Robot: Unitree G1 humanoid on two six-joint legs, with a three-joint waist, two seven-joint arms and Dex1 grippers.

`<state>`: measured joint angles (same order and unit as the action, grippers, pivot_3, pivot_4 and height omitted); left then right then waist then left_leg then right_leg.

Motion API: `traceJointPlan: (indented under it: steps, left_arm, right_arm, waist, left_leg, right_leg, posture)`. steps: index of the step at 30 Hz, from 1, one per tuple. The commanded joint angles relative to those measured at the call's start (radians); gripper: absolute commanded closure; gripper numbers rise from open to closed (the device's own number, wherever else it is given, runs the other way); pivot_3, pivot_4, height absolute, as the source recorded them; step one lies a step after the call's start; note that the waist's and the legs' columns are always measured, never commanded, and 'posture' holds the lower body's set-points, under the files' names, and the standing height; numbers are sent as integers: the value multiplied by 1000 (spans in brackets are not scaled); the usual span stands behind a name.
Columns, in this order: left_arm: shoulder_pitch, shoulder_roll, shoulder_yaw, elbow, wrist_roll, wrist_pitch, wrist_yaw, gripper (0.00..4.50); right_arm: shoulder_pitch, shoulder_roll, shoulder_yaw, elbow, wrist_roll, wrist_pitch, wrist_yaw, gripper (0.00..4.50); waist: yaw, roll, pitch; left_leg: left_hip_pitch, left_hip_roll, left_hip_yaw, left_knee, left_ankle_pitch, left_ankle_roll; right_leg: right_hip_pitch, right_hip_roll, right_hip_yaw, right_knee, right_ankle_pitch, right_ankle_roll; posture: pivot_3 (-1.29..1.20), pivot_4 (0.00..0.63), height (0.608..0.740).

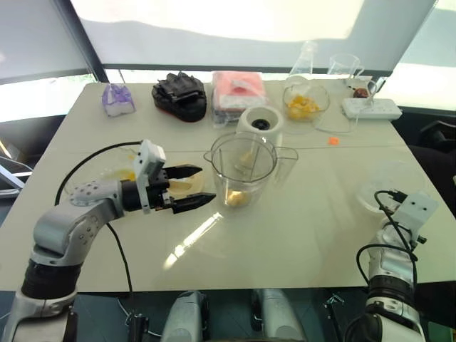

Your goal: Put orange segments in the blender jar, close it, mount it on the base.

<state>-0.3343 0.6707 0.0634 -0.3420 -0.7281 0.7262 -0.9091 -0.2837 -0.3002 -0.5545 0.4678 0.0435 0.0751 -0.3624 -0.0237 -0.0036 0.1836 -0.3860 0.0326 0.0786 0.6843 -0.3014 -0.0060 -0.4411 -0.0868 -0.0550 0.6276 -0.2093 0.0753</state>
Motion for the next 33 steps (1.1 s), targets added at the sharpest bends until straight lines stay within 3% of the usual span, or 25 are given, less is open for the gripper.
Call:
traceJointPlan:
  steps: [1, 3, 15, 21, 24, 29, 33]
  left_arm:
    - [-23, 4, 13, -11, 1, -16, -1, 0]
    - [-24, 5, 13, -10, 0, -13, -1, 0]
    - [-28, 0, 4, 10, 7, -21, -11, 0]
    - [-45, 37, 10, 84, 58, -49, -37, 0]
    - [-123, 92, -32, 255, 219, -127, -11, 0]
    - [-315, 119, -150, 580, 409, -350, -141, 0]
    - [-532, 74, -273, 957, 593, -628, -247, 0]
  right_arm:
    - [7, -12, 22, -17, -7, -5, -8, 1085]
    - [25, -6, 31, -47, -11, -3, -5, 86]
    - [316, 58, 68, -499, -33, 98, 20, 34]
    - [584, 22, 92, -893, 58, 98, 267, 34]
    - [748, -63, 25, -1163, 227, 222, 455, 34]
    - [936, -187, -122, -1385, 468, 374, 649, 34]
    - [978, -229, -161, -1484, 581, 469, 664, 34]
  waist:
    - [-4, -1, -1]
    - [-13, -2, -1]
    - [-12, -2, -1]
    - [-11, -2, -1]
    - [-7, -2, -1]
    - [18, -6, -2]
    - [37, -9, -3]
  left_leg:
    - [0, 0, 0, 0, 0, 0]
    - [1, 0, 0, 0, 0, 0]
    - [2, 0, -1, 0, 0, 0]
    - [1, 1, -1, -1, 0, 0]
    - [2, 1, -1, -1, 0, 0]
    - [3, 2, -2, -1, 0, 0]
    - [-4, 2, -3, -1, 0, 0]
  right_leg:
    - [0, 0, 0, 0, 0, 0]
    - [1, 0, 0, 0, 0, 0]
    - [2, 0, 0, 0, -2, -2]
    - [1, 0, 0, 0, -4, 1]
    - [0, 0, 0, 1, -5, 1]
    - [2, 3, 0, -3, -5, 0]
    - [1, 6, -2, -11, -2, -4]
  posture:
    - [0, 150, 740]
    - [0, 150, 740]
    - [0, 150, 740]
    - [0, 150, 740]
    - [0, 150, 740]
    - [0, 150, 740]
    - [0, 150, 740]
